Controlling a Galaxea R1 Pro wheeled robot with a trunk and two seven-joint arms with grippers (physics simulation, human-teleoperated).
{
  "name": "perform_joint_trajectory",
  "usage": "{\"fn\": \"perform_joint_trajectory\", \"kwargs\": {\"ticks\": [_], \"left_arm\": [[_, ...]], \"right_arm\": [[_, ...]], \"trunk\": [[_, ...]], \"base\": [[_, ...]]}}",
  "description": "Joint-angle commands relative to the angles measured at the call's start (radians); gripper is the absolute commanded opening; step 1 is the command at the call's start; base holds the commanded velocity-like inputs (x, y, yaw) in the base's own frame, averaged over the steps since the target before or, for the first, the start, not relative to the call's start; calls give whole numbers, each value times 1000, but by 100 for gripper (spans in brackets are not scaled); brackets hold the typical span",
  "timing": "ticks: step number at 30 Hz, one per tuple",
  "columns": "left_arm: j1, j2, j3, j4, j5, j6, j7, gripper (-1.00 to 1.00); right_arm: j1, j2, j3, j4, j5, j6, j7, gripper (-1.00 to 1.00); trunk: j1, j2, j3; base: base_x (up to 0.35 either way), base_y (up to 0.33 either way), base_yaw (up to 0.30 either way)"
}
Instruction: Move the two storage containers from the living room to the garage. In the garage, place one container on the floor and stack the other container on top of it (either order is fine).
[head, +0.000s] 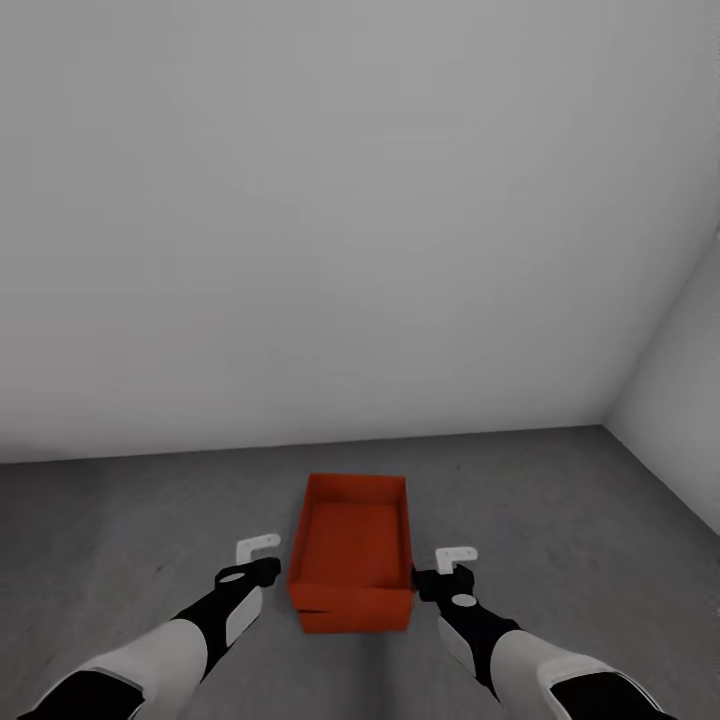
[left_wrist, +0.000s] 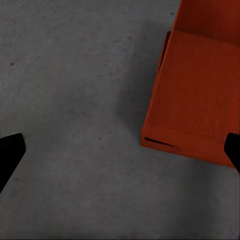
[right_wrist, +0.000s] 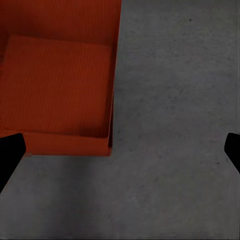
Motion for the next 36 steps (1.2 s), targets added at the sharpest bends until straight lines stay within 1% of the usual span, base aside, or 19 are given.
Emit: {"fn": "perform_joint_trajectory", "kwargs": {"ticks": [1, 11, 15, 27, 32, 36], "left_arm": [[-1, 0, -9, 0, 9, 0, 5, 100], [-1, 1, -9, 2, 8, 0, 5, 100], [-1, 1, -9, 3, 8, 0, 5, 100], [-1, 1, -9, 6, 8, 0, 5, 100], [-1, 1, -9, 9, 8, 0, 4, 100], [-1, 2, -9, 10, 7, -1, 3, 100]], "right_arm": [[-1, 1, 8, 1, -2, -2, -6, 100], [-1, 0, 8, 1, -2, -1, -8, 100], [-1, -8, 8, 0, 2, -1, -7, 100], [-1, -10, 8, 0, 3, -1, -7, 100], [-1, -4, 8, 1, 4, -1, -9, 100], [-1, -6, 8, 2, 4, -1, -10, 100]], "trunk": [[0, -2, -2], [0, -2, -2], [0, -2, -2], [0, -2, -2], [0, -2, -2], [0, -2, -2]], "base": [[-344, 0, 0], [-344, 0, 0], [-345, 0, 0], [-340, 0, 0], [-112, 0, 0], [-9, 0, 0]]}}
